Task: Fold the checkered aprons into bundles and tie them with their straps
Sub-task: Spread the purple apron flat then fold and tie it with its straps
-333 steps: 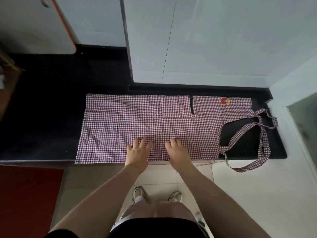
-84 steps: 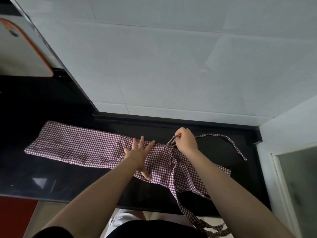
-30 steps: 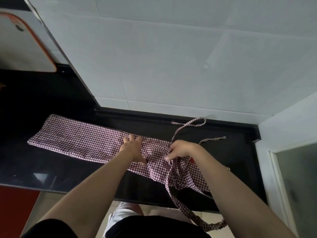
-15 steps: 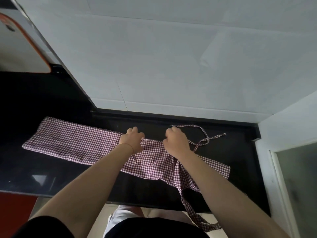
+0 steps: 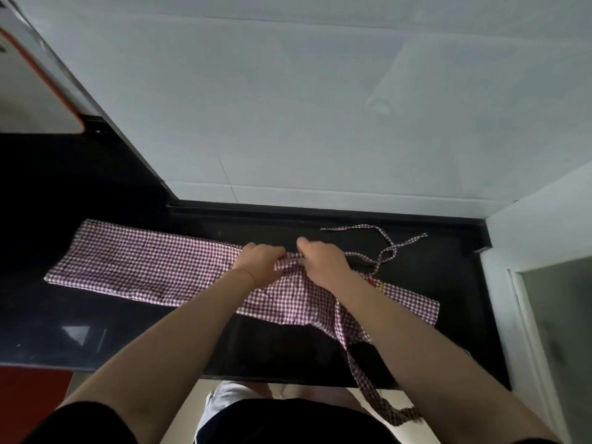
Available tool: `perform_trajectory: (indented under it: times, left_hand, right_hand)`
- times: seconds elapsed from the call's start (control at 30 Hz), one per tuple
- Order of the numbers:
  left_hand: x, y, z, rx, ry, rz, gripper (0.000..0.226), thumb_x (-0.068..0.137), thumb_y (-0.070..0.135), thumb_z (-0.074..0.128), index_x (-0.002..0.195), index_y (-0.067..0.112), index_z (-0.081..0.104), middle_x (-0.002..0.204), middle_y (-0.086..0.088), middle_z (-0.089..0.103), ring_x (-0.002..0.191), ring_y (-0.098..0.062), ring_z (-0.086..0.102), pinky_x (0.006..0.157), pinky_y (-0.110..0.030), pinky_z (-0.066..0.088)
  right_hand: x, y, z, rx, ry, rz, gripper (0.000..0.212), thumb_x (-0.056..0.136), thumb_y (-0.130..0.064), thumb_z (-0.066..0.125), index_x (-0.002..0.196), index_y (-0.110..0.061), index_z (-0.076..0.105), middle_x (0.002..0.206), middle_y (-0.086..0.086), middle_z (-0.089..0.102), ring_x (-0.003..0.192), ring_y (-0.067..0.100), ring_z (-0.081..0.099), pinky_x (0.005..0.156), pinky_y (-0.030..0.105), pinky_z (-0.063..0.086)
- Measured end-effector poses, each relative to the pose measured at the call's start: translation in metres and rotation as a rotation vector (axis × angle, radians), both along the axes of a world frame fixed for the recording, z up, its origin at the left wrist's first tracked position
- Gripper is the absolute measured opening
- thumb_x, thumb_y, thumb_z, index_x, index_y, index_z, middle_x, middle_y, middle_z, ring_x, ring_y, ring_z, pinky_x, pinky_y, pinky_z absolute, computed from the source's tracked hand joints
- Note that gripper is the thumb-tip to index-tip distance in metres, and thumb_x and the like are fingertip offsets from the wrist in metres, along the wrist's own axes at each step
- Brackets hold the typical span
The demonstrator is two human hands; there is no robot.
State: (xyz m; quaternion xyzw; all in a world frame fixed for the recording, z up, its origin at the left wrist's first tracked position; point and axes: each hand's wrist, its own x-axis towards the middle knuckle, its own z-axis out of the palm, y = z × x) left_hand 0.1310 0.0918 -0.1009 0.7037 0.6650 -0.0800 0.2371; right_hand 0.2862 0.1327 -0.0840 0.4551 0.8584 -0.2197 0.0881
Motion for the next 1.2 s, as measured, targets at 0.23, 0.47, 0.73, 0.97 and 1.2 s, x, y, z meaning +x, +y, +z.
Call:
perform_trajectory:
  times: [0.23,0.47,0.73,0.97,1.2]
  left_hand:
    - [-0.02,0.03,0.028,-0.337,0.099,-0.065,0.038,0.091,0.037,0.068,0.124,0.018,0.066,0.123,-0.003,0.065,0.114,-0.025,0.059,0.096,-0.036,0.047]
    - [-0.026,0.029,0.034,-0.342,0.216,-0.026,0.039,0.094,0.016,0.057,0.133,0.019,0.059,0.128,-0.001,0.062,0.117,-0.021,0.058,0.104,-0.039,0.045]
    - [-0.016,0.012,0.001,-0.402,0.224,-0.049,0.031,0.093,0.032,0.059,0.121,0.018,0.062,0.111,-0.001,0.063,0.103,-0.019,0.059,0.097,-0.037,0.049]
    - [-0.001,0.003,-0.008,0.059,0.218,-0.06,0.051,0.088,0.02,0.061,0.137,0.019,0.046,0.132,-0.005,0.05,0.124,-0.023,0.048,0.107,-0.04,0.041]
    - [0.036,-0.01,-0.026,-0.147,0.138,-0.215,0.098,0.079,0.064,0.068,0.154,0.047,0.006,0.166,-0.002,0.002,0.152,-0.034,0.002,0.115,-0.065,0.017]
  right_hand:
    - [0.015,0.037,0.043,-0.455,-0.187,0.054,0.032,0.093,-0.02,0.064,0.123,-0.009,0.066,0.115,0.004,0.066,0.103,0.024,0.063,0.082,0.032,0.047]
    - [0.019,0.034,0.017,-0.393,-0.31,-0.014,0.016,0.086,-0.013,0.064,0.099,-0.005,0.071,0.09,0.005,0.065,0.08,0.019,0.063,0.077,0.032,0.054]
    - [0.03,0.006,-0.01,-0.512,-0.437,-0.065,0.021,0.09,-0.01,0.061,0.07,-0.014,0.055,0.073,0.002,0.052,0.064,0.016,0.05,0.061,0.028,0.042]
    - [0.033,-0.012,-0.025,0.042,-0.31,-0.07,0.031,0.098,-0.018,0.056,0.128,-0.013,0.056,0.12,0.007,0.058,0.112,0.024,0.055,0.103,0.042,0.04]
    - [0.056,0.003,-0.019,-0.175,-0.343,-0.173,0.067,0.086,-0.032,0.068,0.14,-0.016,0.032,0.116,0.006,0.06,0.11,0.03,0.057,0.106,0.052,0.029]
